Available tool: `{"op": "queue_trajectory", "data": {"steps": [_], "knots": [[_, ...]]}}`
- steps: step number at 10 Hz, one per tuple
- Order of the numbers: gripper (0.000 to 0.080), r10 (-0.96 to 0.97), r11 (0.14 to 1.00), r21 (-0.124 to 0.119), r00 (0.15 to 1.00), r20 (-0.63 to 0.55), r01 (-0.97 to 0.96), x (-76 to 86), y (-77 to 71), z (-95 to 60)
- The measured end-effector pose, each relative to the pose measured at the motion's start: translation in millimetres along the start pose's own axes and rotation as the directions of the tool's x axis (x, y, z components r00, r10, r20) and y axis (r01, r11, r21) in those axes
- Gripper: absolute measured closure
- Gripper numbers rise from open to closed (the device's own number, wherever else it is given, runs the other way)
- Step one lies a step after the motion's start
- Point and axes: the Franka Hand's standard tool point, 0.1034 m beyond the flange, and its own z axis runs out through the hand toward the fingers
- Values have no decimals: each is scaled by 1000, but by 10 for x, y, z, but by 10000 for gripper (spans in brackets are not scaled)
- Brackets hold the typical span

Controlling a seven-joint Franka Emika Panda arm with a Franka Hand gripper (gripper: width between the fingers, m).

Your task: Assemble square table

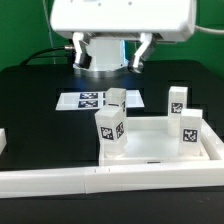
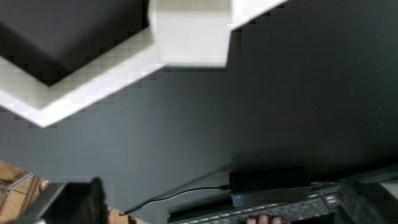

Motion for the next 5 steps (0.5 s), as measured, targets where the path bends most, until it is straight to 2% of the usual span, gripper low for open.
{"op": "queue_trajectory", "data": {"steps": [1, 3, 4, 5], "knots": [[150, 9, 1000, 5, 997, 76, -10, 77, 104, -11], [150, 30, 999, 10, 974, 223, -34, 105, 210, 55], [150, 41, 999, -2, 954, 297, -43, 19, 220, 102], [150, 69, 998, -25, 932, 355, -64, -70, 178, 151]]}}
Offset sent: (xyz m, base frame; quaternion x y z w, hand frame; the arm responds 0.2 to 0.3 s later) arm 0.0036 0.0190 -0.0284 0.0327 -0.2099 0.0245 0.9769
